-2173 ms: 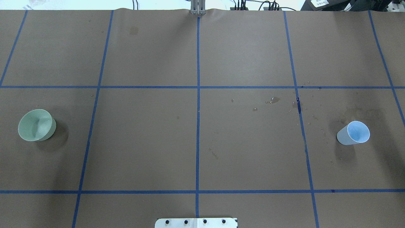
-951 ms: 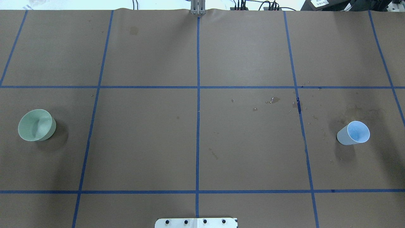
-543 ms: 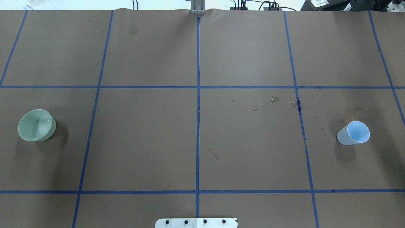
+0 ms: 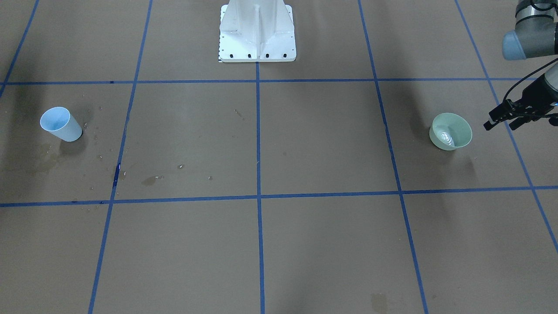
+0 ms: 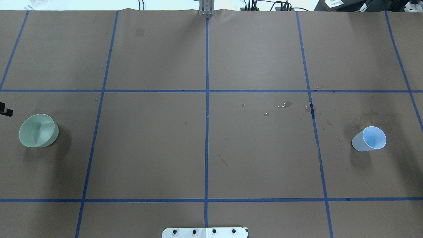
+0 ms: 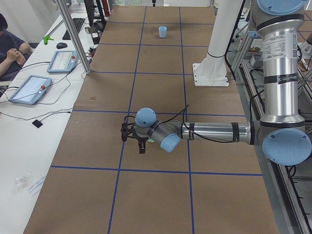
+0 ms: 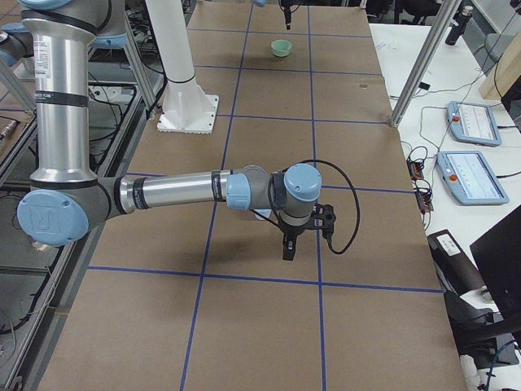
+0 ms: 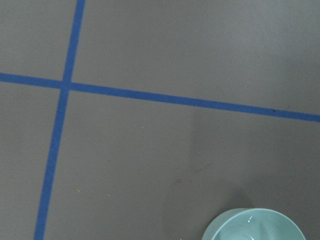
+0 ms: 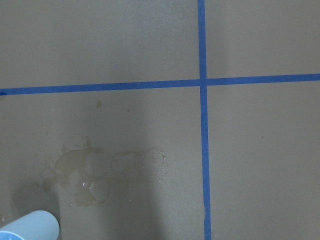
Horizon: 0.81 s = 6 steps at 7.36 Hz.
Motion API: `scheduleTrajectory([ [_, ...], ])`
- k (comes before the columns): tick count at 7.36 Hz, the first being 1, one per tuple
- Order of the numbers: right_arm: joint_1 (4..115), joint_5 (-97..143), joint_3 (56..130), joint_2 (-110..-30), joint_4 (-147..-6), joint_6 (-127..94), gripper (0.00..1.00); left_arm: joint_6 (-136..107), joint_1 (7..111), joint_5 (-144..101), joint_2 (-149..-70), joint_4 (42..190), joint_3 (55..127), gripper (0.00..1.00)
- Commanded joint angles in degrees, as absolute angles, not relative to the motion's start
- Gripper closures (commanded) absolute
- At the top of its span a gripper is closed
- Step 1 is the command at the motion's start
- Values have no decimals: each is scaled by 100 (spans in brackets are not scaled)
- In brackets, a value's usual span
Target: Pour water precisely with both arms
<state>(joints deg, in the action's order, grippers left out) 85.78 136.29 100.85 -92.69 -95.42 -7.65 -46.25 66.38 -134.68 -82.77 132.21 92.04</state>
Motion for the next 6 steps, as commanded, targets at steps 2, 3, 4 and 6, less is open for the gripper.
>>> scheduleTrajectory([
  [2,8578,13641,10099,-9272,-9562,-773,0,-4676,6136,-13456,-8279,13263,9185,0],
  [3,8578,13641,10099,-9272,-9562,-773,0,-4676,6039,-13456,-8279,13263,9185,0],
  [4,8578,13649,10107,-9272,-9571,-773,0,-4676,6003,-13456,-8279,13263,9185,1],
  [6,8578,13649,10099,-9290,-9580,-773,0,-4676,5880,-13456,-8279,13254,9123,17],
])
